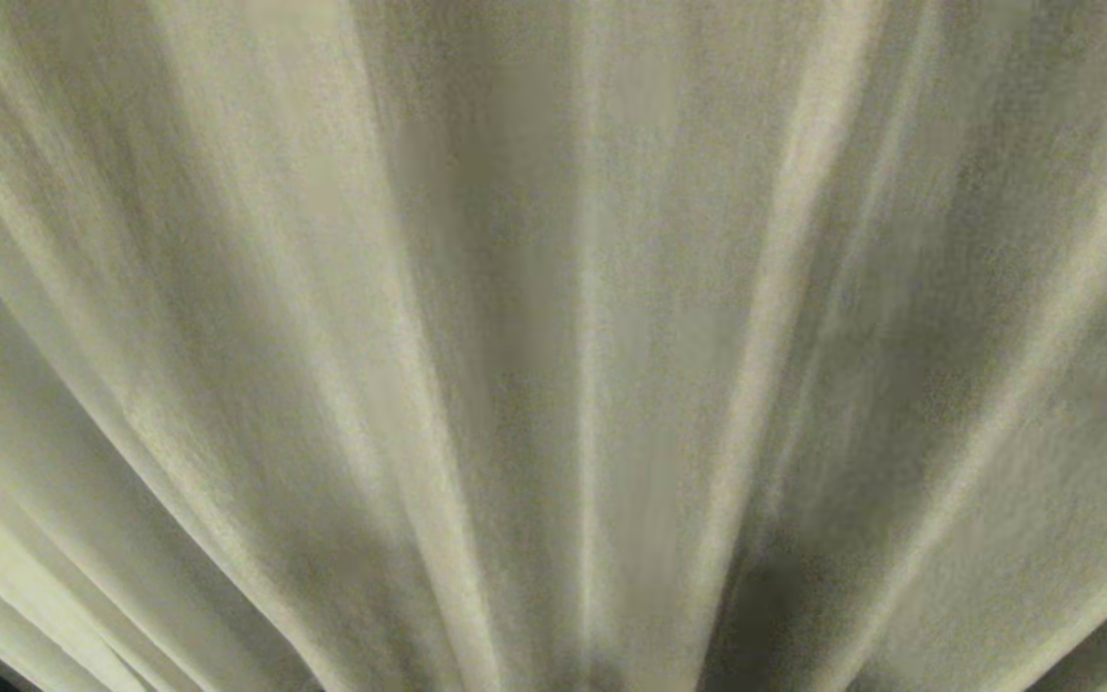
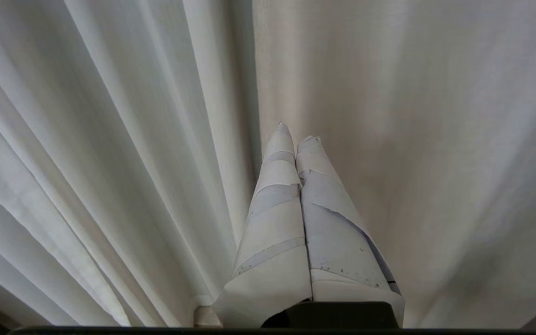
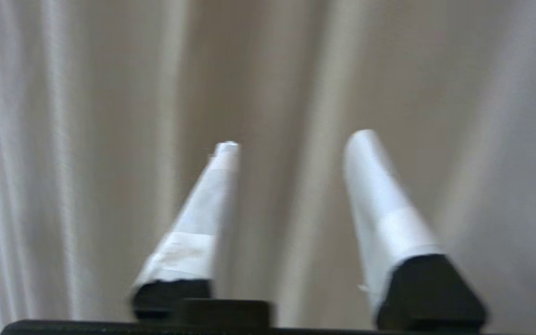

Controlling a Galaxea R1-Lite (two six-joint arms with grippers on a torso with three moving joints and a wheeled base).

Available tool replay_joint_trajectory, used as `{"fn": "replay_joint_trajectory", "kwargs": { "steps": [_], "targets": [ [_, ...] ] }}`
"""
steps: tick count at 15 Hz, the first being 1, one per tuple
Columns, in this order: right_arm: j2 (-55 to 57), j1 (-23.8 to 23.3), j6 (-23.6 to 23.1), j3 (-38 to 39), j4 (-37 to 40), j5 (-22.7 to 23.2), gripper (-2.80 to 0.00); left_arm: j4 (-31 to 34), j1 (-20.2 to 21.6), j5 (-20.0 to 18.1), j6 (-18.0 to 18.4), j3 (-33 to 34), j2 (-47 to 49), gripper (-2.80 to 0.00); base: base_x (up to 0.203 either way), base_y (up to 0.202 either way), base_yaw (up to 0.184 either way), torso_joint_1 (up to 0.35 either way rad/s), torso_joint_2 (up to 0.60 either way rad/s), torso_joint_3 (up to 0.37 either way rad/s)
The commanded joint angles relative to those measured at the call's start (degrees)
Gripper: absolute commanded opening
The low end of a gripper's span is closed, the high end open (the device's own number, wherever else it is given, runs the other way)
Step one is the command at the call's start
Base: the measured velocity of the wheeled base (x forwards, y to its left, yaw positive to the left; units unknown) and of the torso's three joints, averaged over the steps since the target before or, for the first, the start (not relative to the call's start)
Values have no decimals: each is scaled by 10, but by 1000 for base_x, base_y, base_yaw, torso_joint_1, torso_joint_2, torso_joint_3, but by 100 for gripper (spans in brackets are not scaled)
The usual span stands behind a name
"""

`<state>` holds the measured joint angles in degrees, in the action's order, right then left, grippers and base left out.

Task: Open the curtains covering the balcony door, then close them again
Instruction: Close the outer curtains on both sides

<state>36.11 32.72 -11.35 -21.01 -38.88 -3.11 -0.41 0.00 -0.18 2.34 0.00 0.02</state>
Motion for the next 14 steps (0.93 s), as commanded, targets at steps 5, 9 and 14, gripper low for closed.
{"fn": "replay_joint_trajectory", "kwargs": {
  "steps": [5,9,14],
  "targets": [
    [-1,-156,4,74,-10,2,-280,0,0,0,0,0,0,-280,0,0,0,0,0,0],
    [-21,-309,25,180,-12,47,-280,0,0,0,0,0,0,-280,0,0,0,0,0,0],
    [-119,-345,35,210,90,92,-280,0,0,0,0,0,0,-280,0,0,0,0,0,0]
  ]
}}
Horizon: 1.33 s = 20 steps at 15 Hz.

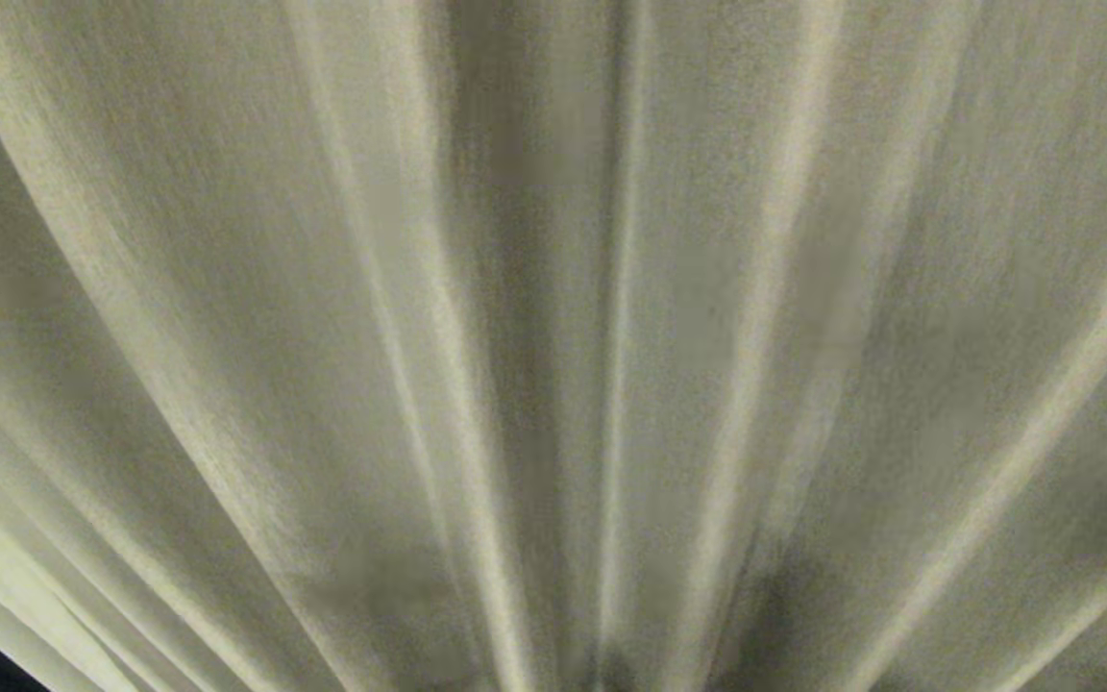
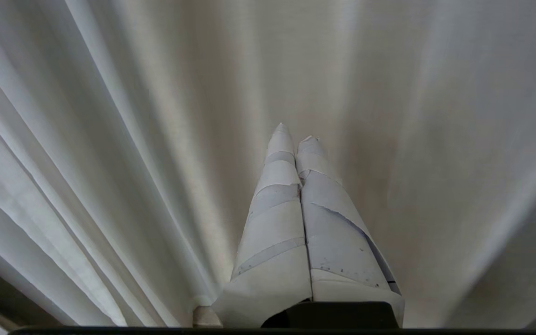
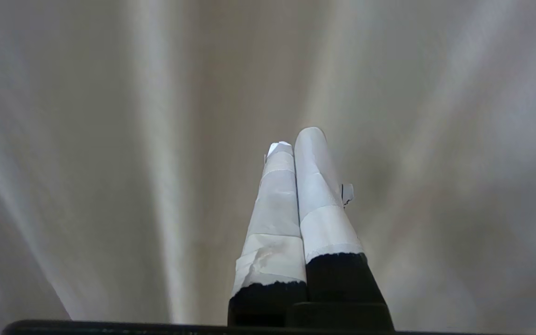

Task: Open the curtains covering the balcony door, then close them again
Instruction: Close the outer curtains on both sides

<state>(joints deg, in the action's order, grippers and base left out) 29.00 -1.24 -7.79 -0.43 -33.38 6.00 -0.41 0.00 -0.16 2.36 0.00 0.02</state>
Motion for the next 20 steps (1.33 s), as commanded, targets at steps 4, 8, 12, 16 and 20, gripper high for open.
{"fn": "replay_joint_trajectory", "kwargs": {
  "steps": [4,8,12,16,20],
  "targets": [
    [-151,-10,-2,4,188,3,-280,0,0,0,0,0,0,-280,0,0,0,0,0,0],
    [-277,8,-7,3,283,-13,-280,0,0,0,0,0,0,-280,0,0,0,0,0,0],
    [-289,12,35,3,336,-55,-280,0,0,0,0,0,0,-280,0,0,0,0,0,0],
    [-290,12,48,3,336,-56,-280,0,0,0,0,0,0,-280,0,0,0,0,0,0],
    [-290,12,37,3,336,-54,-280,0,0,0,0,0,0,-280,0,0,0,0,0,0]
  ]
}}
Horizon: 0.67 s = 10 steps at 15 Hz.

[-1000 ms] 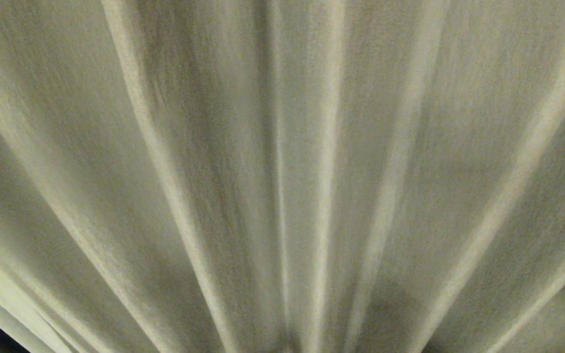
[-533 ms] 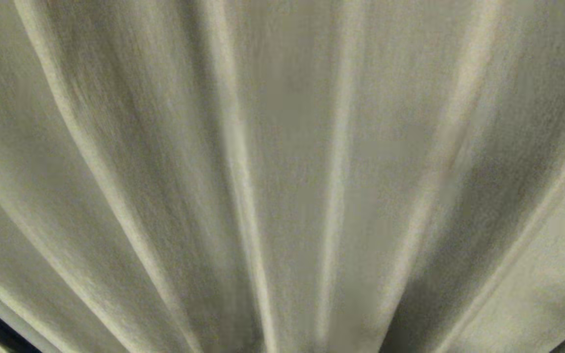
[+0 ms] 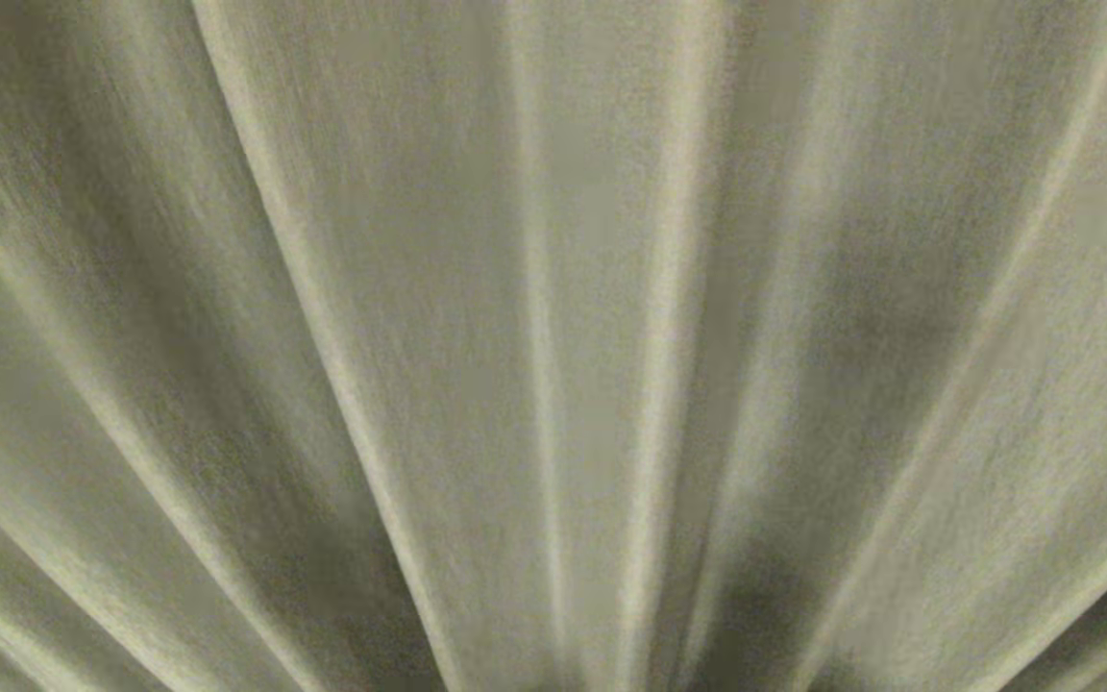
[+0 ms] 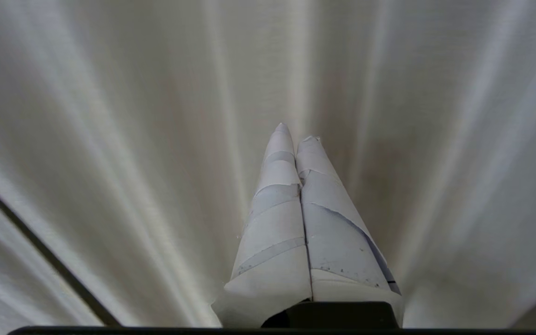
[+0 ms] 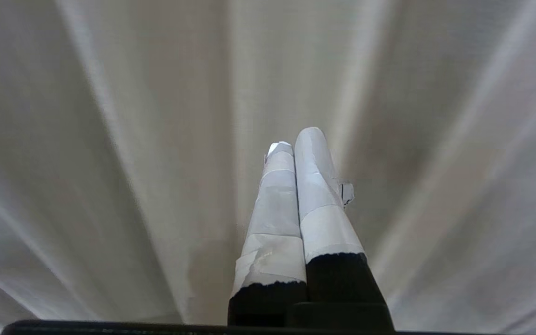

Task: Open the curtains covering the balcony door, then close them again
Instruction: Close the outer curtains on both sides

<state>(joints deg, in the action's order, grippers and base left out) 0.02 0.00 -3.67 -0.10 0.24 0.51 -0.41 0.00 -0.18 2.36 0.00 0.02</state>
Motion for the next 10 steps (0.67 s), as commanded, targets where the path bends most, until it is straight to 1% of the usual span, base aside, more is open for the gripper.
{"fn": "replay_joint_trajectory", "kwargs": {
  "steps": [1,3,6,8,9,10],
  "targets": [
    [0,0,-11,0,0,1,-280,0,0,0,0,0,0,-280,0,0,0,0,0,0],
    [0,0,-4,0,0,1,-280,0,0,0,0,0,0,-280,0,0,0,0,0,0],
    [0,0,-25,0,0,17,-280,0,0,0,0,0,0,-280,0,0,0,0,0,0],
    [0,0,-38,0,-1,18,-280,0,0,0,0,0,0,-280,0,0,0,0,0,0],
    [0,0,-48,0,-1,18,-280,0,0,0,0,0,0,-280,0,0,0,0,0,0],
    [0,0,-75,0,-2,22,-280,0,0,0,0,0,0,-280,0,0,0,0,0,0]
  ]
}}
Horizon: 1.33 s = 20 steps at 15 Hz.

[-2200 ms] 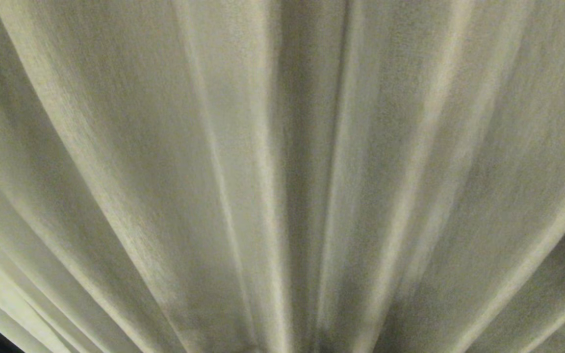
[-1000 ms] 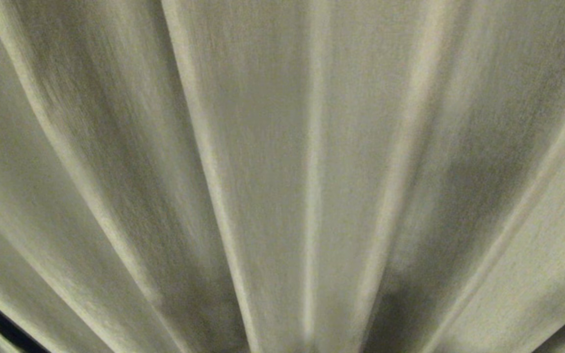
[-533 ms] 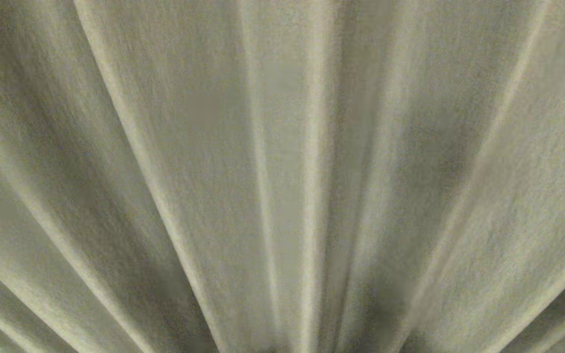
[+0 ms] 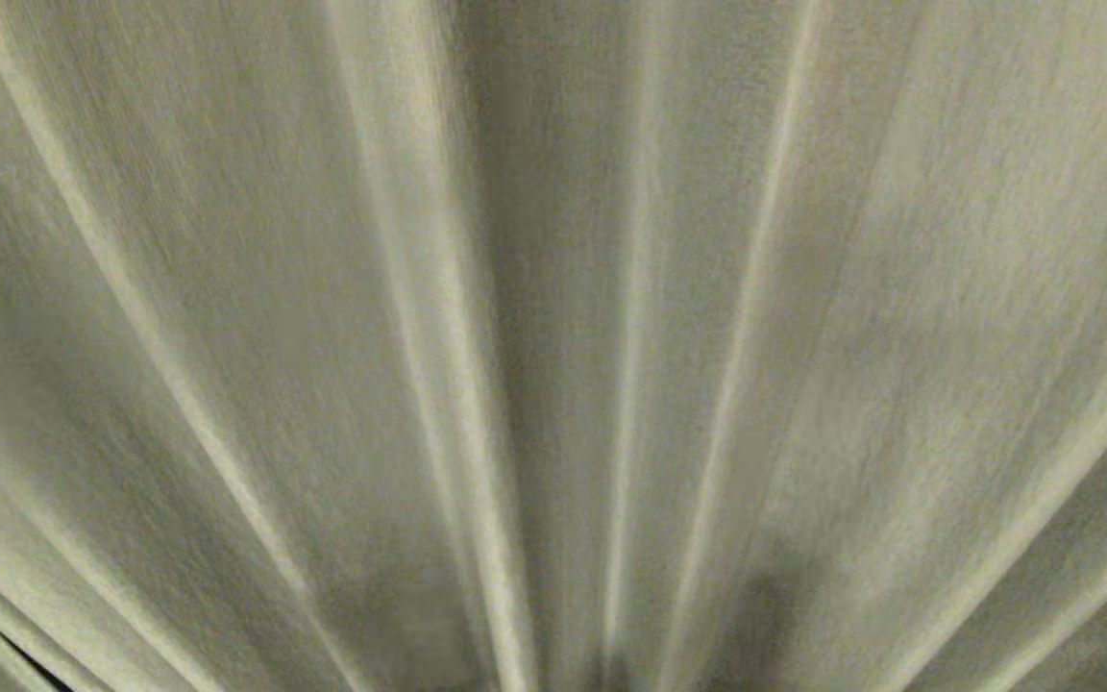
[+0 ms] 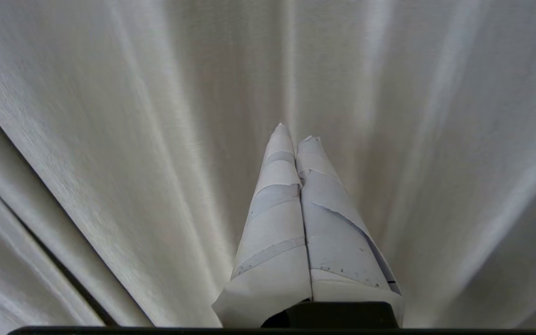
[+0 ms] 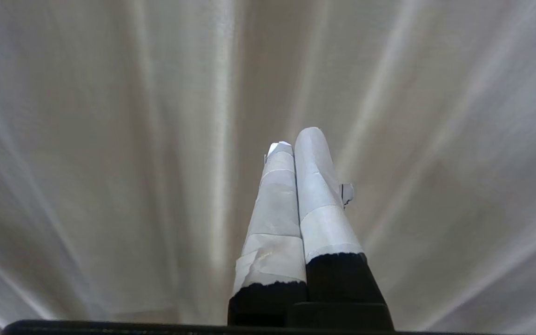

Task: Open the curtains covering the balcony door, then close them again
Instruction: Close the outer curtains on both sides

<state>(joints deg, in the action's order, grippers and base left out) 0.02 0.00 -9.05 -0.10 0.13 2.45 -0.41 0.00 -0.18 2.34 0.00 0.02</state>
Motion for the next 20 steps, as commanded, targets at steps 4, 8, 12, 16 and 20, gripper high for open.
{"fn": "replay_joint_trajectory", "kwargs": {
  "steps": [4,8,12,16,20],
  "targets": [
    [0,0,12,0,1,4,-280,1,0,0,1,0,0,-280,0,0,0,0,0,0],
    [0,0,23,0,2,2,-280,1,0,0,1,0,0,-280,0,0,0,0,0,0],
    [0,0,24,0,2,2,-280,1,0,0,-8,0,0,-280,3,13,-2,-1,1,0],
    [1,0,24,0,2,2,-280,1,0,1,-20,0,0,-280,2,152,-2,1,5,6],
    [1,0,24,0,2,2,-280,1,0,1,-22,0,0,-280,0,195,2,1,2,3]
  ]
}}
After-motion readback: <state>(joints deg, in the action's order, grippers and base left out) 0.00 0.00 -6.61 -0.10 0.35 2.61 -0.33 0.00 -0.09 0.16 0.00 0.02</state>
